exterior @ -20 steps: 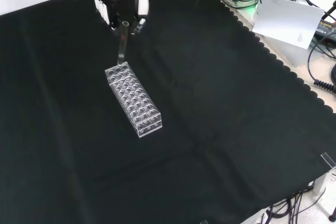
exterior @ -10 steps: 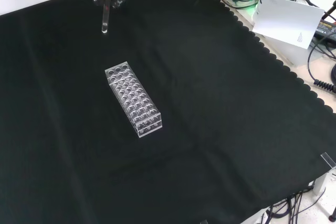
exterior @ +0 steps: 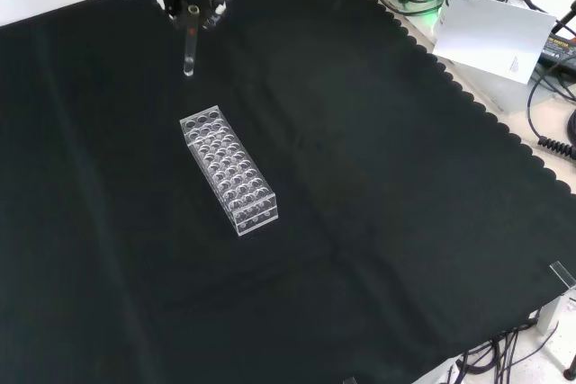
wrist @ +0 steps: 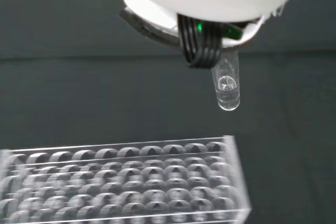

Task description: Shake the test tube.

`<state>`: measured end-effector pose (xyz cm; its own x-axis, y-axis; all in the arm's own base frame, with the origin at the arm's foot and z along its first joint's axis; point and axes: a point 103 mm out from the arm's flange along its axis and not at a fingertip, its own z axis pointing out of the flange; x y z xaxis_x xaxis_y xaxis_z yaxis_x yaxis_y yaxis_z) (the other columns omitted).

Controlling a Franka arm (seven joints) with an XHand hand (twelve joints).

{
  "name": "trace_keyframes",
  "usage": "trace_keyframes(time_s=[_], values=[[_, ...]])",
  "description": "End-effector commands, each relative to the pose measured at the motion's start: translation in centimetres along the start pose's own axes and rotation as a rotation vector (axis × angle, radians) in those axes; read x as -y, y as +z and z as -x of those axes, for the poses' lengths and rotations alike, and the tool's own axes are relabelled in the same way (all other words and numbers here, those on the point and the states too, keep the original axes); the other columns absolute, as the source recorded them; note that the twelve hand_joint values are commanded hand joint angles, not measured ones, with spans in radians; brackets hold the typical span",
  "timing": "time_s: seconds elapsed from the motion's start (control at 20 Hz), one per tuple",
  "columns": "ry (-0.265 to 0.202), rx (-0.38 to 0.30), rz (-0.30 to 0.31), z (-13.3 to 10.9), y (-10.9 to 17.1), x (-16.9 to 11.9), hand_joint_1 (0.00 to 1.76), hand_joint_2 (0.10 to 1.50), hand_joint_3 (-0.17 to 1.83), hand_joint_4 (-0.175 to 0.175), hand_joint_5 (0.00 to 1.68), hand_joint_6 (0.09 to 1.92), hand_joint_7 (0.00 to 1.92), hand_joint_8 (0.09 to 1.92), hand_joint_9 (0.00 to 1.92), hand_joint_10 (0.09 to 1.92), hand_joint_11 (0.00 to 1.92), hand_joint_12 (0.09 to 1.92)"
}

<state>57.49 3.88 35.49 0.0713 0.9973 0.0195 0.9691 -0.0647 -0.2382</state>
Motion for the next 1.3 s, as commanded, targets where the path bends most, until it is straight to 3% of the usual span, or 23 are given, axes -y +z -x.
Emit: trace_keyframes(time_s=[0.05,0.3,0.55,0.8,1.3], values=[[-0.142,-0.076,-0.005,-8.2,0.0,-0.1,1.44,0.59,0.68,-0.175,1.28,0.47,1.45,0.66,1.57,0.09,1.24,0.87],[-0.242,-0.111,0.006,-13.2,-0.6,0.4,1.44,0.59,0.68,-0.175,1.28,0.47,1.45,0.66,1.57,0.09,1.23,0.87],[-0.258,-0.103,0.008,-14.2,-0.8,0.5,1.44,0.59,0.68,-0.175,1.28,0.47,1.45,0.66,1.57,0.09,1.23,0.88],[-0.191,-0.070,-0.014,-11.0,-0.2,-0.1,1.44,0.59,0.68,-0.175,1.28,0.47,1.45,0.66,1.57,0.09,1.23,0.88],[0.048,0.007,-0.023,0.8,0.2,-1.1,1.44,0.59,0.68,-0.175,1.28,0.47,1.45,0.66,1.57,0.09,1.23,0.88]])
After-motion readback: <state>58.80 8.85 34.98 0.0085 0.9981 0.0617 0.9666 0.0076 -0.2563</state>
